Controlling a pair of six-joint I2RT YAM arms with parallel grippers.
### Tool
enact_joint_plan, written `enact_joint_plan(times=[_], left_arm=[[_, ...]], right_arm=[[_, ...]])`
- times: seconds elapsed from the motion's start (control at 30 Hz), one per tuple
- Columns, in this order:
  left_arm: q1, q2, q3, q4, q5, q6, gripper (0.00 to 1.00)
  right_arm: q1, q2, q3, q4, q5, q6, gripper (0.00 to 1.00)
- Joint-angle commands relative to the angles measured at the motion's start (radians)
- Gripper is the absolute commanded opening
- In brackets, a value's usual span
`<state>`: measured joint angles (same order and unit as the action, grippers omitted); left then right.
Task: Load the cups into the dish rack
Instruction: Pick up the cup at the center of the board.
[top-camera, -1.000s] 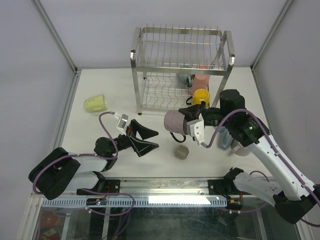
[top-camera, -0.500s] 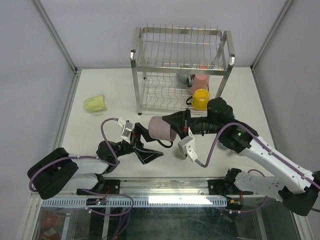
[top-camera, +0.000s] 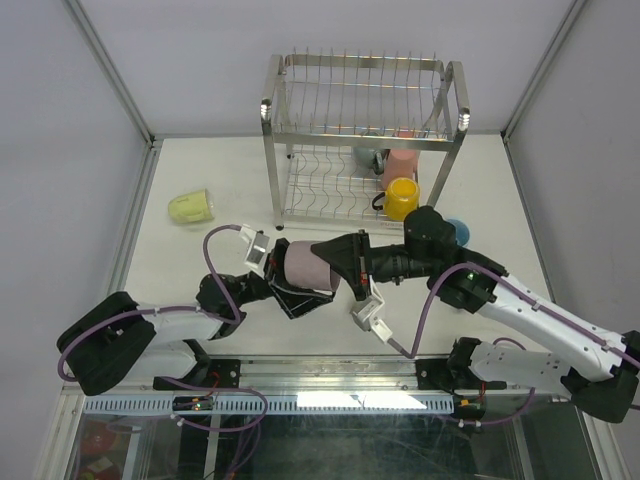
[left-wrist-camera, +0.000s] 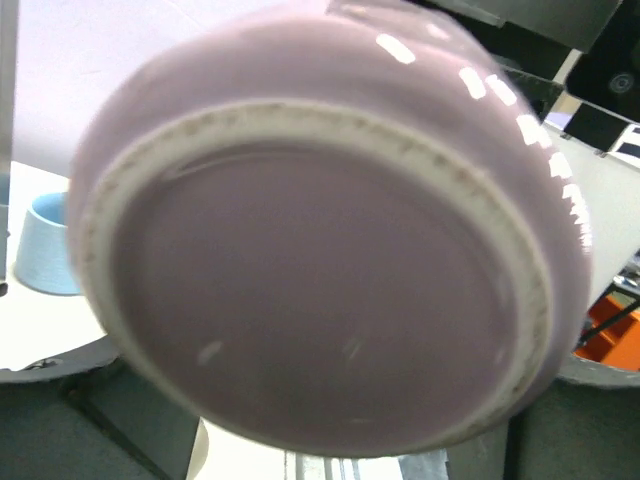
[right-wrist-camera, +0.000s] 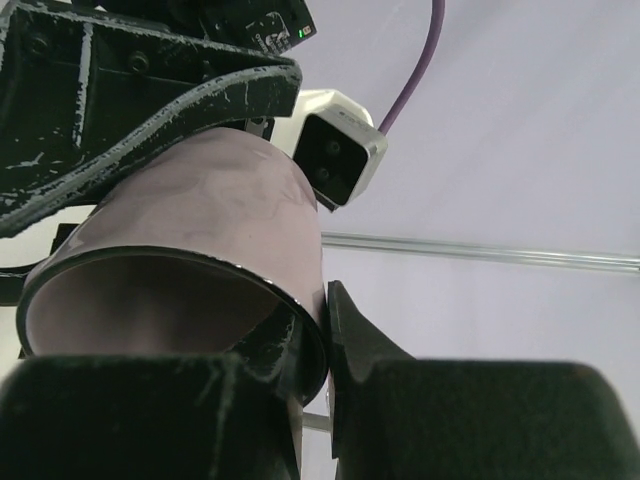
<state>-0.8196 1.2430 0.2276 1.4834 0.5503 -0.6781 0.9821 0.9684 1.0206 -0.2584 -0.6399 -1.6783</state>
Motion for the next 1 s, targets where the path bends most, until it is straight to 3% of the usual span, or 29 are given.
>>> enact_joint_plan(times=[0.0,0.13,0.33,0.6,0.7,0.8,0.97], left_arm=[[-0.015,0.017,0.060,0.263,0.023,-0.050,0.73],[-0.015,0.040,0.094,0.264,0.024,-0.088,0.50],[-0.015,0.037,0.112,0.264,0.024,-0.107,0.53],[-0.015,-0.067,0.085,0.264,-0.088,-0.061,0.56],[-0.015,-0.115,0.065,0.262,-0.135,-0.028,0.54],[-0.016,-0.127,0.064,0.263,-0.135,-0.014,0.42],[-0.015,-0.076,0.102,0.263,-0.084,-0.057,0.40]], right_arm=[[0.017,-0.030,0.006,0.171,0.005,-0.044,0.00],[0.023,-0.041,-0.011,0.186,0.015,-0.043,0.00],[0.024,-0.057,-0.020,0.210,0.030,-0.019,0.00],[0.024,-0.081,-0.054,0.293,0.077,0.028,0.00],[0.024,-0.090,-0.056,0.298,0.086,0.046,0.00],[0.024,-0.101,-0.065,0.304,0.078,0.043,0.00],[0.023,-0.108,-0.075,0.308,0.076,0.043,0.00]])
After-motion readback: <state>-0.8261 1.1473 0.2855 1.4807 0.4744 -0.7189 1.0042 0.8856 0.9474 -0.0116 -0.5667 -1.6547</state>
